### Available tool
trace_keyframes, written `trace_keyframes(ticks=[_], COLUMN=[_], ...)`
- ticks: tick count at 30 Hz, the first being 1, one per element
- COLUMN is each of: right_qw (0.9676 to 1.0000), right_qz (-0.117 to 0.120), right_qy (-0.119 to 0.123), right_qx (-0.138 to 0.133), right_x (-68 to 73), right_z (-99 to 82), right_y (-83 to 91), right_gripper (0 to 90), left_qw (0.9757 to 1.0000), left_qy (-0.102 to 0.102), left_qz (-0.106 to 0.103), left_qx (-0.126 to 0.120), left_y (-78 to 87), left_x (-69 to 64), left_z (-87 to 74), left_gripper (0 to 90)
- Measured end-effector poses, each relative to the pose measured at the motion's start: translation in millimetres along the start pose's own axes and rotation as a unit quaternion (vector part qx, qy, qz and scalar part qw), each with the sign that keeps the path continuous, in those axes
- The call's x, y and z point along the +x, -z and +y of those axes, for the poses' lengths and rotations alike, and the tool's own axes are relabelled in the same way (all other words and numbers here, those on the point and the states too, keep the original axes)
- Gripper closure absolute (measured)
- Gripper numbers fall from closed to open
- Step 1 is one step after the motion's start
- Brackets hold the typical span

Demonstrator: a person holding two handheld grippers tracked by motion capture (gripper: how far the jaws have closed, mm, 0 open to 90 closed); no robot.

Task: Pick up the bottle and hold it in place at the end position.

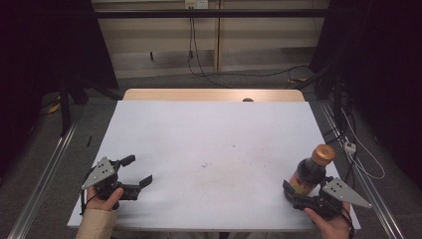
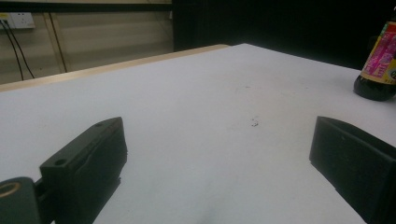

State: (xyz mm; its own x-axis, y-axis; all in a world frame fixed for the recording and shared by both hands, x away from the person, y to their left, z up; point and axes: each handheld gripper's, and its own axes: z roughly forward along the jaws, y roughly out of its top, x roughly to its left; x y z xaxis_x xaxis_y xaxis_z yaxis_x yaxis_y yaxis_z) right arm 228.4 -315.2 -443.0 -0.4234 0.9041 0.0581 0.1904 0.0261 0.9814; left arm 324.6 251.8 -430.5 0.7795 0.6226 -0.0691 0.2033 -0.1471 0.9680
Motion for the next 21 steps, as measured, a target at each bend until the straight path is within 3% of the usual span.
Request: trace_keyframes(ticks=[21], right_qw=[1.0000], right_qz=[-0.006], right_qy=[0.001], right_qx=[0.007], right_x=[-0.4], right_z=[3.7], right_y=[2.2], right_gripper=[9.2], left_qw=[0.9999], left_qy=[-0.009], left_qz=[0.003], left_qx=[0.007], left_y=[-1.5], left_x=[1.7], left_z=[-1.3], left_gripper=[4.0])
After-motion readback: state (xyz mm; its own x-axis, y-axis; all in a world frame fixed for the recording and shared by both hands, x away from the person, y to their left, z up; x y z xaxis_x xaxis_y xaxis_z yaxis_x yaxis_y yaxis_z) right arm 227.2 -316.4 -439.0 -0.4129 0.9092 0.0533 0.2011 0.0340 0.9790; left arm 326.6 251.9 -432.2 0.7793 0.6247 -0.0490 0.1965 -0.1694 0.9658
